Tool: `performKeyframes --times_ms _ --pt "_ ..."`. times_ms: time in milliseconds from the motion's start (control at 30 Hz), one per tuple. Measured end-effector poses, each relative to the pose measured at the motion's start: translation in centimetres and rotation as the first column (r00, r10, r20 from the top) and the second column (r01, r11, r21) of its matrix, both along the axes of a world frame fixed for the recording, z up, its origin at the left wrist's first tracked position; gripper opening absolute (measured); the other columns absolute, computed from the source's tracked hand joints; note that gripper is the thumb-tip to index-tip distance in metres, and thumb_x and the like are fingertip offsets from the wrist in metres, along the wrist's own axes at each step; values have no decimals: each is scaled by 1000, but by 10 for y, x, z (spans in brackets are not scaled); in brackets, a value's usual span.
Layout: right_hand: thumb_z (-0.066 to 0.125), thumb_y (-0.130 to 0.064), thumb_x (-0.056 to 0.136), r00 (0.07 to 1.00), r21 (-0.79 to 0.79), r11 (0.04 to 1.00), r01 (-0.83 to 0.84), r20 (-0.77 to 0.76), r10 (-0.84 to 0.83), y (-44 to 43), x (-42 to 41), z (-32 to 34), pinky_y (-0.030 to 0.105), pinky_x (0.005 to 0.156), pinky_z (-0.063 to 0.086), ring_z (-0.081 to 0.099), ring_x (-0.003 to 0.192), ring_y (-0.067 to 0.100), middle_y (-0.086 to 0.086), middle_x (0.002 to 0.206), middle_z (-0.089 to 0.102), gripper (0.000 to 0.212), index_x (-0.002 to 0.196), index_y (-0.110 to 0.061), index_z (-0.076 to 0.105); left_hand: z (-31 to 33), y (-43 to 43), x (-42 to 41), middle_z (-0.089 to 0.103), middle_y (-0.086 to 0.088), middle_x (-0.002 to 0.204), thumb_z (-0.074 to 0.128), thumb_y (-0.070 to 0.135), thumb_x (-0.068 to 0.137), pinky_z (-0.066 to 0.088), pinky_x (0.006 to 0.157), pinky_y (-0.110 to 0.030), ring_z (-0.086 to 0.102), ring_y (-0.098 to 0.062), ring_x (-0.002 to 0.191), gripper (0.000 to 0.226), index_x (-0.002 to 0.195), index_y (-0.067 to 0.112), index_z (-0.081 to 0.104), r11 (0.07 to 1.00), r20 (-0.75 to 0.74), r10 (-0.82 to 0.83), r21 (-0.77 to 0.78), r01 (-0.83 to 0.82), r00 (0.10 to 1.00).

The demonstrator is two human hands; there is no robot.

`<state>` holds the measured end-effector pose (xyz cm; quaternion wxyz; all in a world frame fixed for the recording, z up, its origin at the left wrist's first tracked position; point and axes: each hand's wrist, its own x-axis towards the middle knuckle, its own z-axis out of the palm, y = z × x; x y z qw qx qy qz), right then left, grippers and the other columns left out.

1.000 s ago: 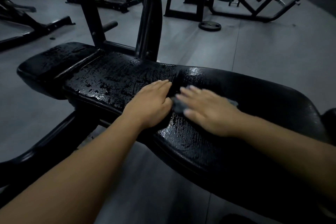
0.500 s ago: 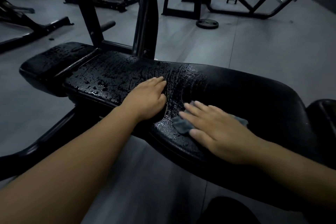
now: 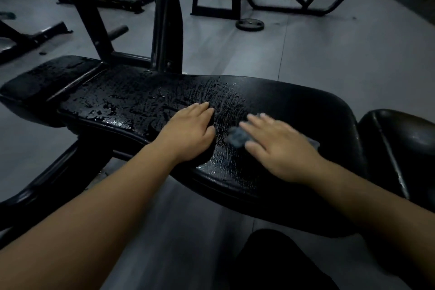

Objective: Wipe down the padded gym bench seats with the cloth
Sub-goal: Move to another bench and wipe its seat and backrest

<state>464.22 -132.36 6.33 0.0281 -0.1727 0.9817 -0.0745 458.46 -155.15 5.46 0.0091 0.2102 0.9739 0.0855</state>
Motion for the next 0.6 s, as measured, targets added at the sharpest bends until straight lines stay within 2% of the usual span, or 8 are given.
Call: performKeyframes --times_ms 67,100,200,267,333,433,467,600 --pt "20 -55 103 993 15 993 115 -36 -114 -11 -14 -2 39 123 5 2 154 14 -7 168 7 60 159 -34 14 0 8 8 12 -1 167 30 46 102 9 124 -42 8 -20 153 61 158 22 22 1000 9 9 -10 -9 1000" --pt "20 -54 103 993 17 994 105 -47 -104 -17 -8 -3 39 123 5 2 154 15 -6 168 7 60 159 -32 14 1 11 13 12 0 167 27 50 100 8 124 -44 7 -19 153 63 157 25 22 1000 9 12 -9 -11 1000" --pt "8 -61 94 995 -40 994 -97 -28 96 -18 51 -1 32 122 1 -2 153 9 -13 166 4 71 159 -33 16 1 18 24 12 4 167 24 55 95 7 124 -47 6 -18 153 66 156 32 23 1000 9 -10 0 10 1000" --pt "5 -64 87 993 -55 992 -117 12 117 8 61 0 30 123 4 0 152 6 -18 164 5 77 158 -37 19 1 24 25 11 5 167 31 53 99 5 124 -47 5 -17 153 60 156 35 23 1000 10 -27 4 27 1000" --pt "11 -65 90 1000 -37 999 4 -13 -4 34 28 -1 34 124 10 7 153 10 -12 166 12 74 157 -36 22 1 34 27 10 6 167 33 52 100 4 124 -48 3 -16 153 58 155 37 22 999 22 -37 14 37 999" --pt "21 -54 103 964 22 965 263 -50 -262 32 -24 -4 39 123 11 7 154 16 -4 168 12 61 159 -30 19 1 51 28 10 6 167 32 51 100 3 123 -50 3 -16 153 58 155 35 23 999 40 -31 38 30 999" --pt "20 -53 103 965 33 965 259 -61 -257 25 -24 -6 40 123 10 6 154 17 -3 168 10 62 159 -28 18 1 55 28 11 6 166 32 49 101 3 123 -50 4 -16 153 57 155 35 24 999 38 -19 40 18 999" --pt "3 -62 89 999 -34 999 -40 -2 40 20 46 -4 31 122 2 -1 153 7 -16 165 3 77 159 -33 14 4 62 18 14 4 166 32 43 101 8 123 -49 8 -18 153 56 155 31 25 1000 40 -2 25 1 999"
